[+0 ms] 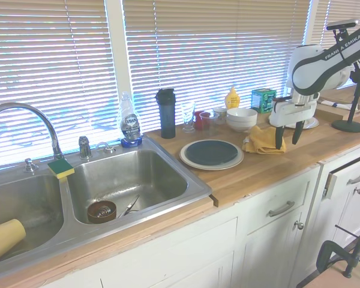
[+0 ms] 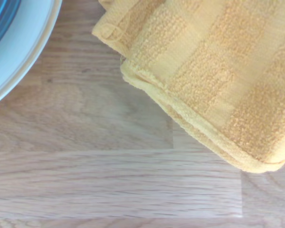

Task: Wipe the blue plate in clockwise motion

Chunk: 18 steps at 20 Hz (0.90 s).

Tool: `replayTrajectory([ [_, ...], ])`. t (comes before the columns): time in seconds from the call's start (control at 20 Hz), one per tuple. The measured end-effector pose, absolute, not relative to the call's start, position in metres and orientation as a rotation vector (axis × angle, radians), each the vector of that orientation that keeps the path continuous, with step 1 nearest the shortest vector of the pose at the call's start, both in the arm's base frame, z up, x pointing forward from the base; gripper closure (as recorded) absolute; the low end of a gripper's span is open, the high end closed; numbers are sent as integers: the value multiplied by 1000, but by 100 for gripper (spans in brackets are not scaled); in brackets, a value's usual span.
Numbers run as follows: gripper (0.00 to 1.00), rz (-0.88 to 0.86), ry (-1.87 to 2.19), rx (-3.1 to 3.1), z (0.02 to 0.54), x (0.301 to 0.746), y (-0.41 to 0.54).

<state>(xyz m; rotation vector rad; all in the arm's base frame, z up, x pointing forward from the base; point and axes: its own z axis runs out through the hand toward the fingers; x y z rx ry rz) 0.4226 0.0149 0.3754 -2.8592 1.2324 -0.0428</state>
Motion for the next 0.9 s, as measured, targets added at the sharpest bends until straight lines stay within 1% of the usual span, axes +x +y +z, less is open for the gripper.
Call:
replayTrajectory([
  [0.2, 0, -42, 1251, -2857, 377, 431, 11],
  [0.6, 0, -9, 1343, -2810, 374, 494, -10],
  [0.75, 0, -3, 1393, -2784, 369, 505, -22],
  [0.9, 0, -13, 1417, -2763, 369, 507, -30],
])
